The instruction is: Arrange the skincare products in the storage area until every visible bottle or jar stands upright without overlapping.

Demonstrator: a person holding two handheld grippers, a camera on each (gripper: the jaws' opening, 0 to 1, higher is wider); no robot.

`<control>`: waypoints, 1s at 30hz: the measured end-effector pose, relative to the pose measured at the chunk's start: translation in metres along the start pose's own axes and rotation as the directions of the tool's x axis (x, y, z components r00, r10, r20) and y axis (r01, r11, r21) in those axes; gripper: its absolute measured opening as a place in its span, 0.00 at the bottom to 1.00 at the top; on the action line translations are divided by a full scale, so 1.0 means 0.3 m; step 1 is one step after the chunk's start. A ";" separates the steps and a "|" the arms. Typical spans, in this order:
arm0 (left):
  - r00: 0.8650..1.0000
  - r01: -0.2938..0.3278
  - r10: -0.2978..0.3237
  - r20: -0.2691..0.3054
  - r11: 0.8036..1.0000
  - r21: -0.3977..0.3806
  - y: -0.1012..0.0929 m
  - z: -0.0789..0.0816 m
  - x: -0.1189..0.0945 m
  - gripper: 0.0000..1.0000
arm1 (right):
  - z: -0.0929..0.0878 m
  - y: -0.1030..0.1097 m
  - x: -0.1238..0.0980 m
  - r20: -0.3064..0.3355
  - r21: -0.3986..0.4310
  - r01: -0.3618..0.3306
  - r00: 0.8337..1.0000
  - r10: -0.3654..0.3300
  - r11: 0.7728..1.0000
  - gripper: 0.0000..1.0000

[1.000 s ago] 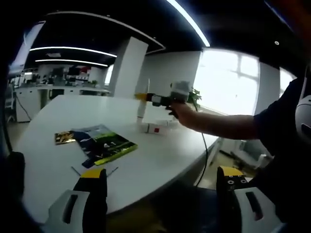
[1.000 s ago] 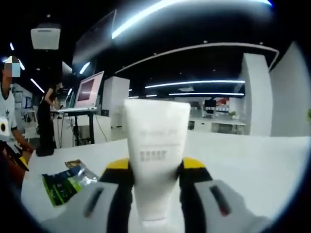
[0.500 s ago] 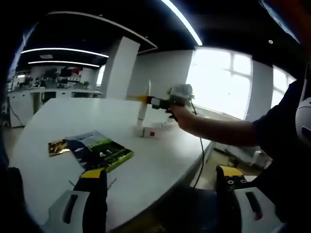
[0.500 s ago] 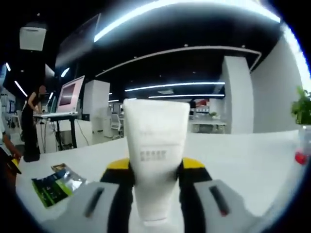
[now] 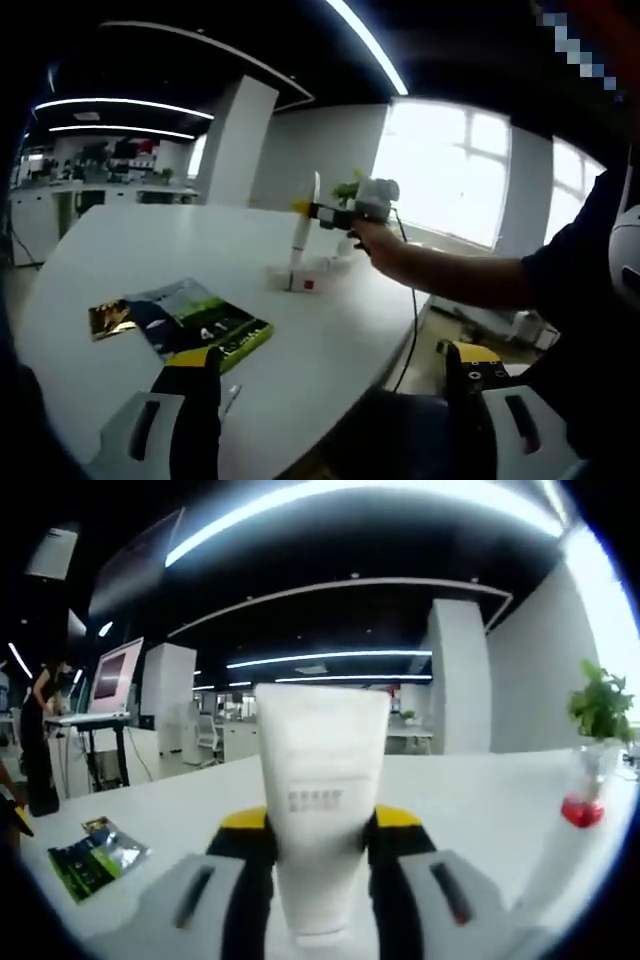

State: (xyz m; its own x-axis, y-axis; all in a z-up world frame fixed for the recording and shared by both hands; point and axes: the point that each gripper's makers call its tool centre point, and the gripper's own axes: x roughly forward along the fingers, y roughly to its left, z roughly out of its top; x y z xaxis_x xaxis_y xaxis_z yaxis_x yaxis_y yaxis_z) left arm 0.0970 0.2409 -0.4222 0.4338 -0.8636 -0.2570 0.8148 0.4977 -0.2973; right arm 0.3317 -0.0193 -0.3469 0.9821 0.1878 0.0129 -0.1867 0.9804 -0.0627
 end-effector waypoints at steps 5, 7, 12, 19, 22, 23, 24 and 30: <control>1.000 0.016 -0.016 0.006 1.000 -0.005 0.007 0.004 0.002 0.95 | -0.010 -0.050 -0.012 -0.015 -0.005 0.056 0.998 -0.056 0.998 0.36; 1.000 0.023 -0.023 0.004 1.000 -0.005 0.012 0.006 0.002 0.95 | -0.013 -0.069 -0.020 -0.016 -0.005 0.075 0.997 -0.075 0.997 0.36; 1.000 0.029 -0.029 -0.001 1.000 0.002 0.038 0.010 0.001 0.95 | -0.006 -0.132 -0.042 -0.007 0.007 0.137 0.991 -0.137 0.991 0.36; 0.998 0.060 -0.060 0.011 0.998 0.000 0.045 0.023 0.006 0.95 | -0.010 -0.202 -0.066 -0.020 -0.004 0.205 0.979 -0.205 0.979 0.36; 0.998 0.067 -0.067 0.006 0.998 0.000 0.056 0.021 0.012 0.95 | -0.010 -0.236 -0.067 -0.022 -0.008 0.226 0.974 -0.227 0.974 0.36; 0.998 0.067 -0.067 0.004 0.998 0.003 0.058 0.021 0.013 0.95 | -0.009 -0.241 -0.066 -0.023 -0.011 0.229 0.973 -0.229 0.973 0.36; 0.998 0.067 -0.067 0.003 0.998 0.004 0.060 0.022 0.013 0.95 | -0.006 -0.248 -0.067 -0.025 -0.015 0.234 0.972 -0.234 0.972 0.36; 0.998 0.069 -0.069 0.010 0.998 0.002 0.076 0.031 0.005 0.95 | 0.002 -0.295 -0.076 -0.034 -0.031 0.267 0.963 -0.268 0.963 0.36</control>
State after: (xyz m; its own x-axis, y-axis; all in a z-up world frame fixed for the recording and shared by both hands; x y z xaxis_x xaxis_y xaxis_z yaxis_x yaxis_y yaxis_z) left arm 0.1199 0.2502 -0.4209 0.3805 -0.8966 -0.2264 0.8434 0.4369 -0.3127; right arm 0.3256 -0.1103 -0.3410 0.9965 -0.0839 -0.0044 0.0832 0.9927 -0.0876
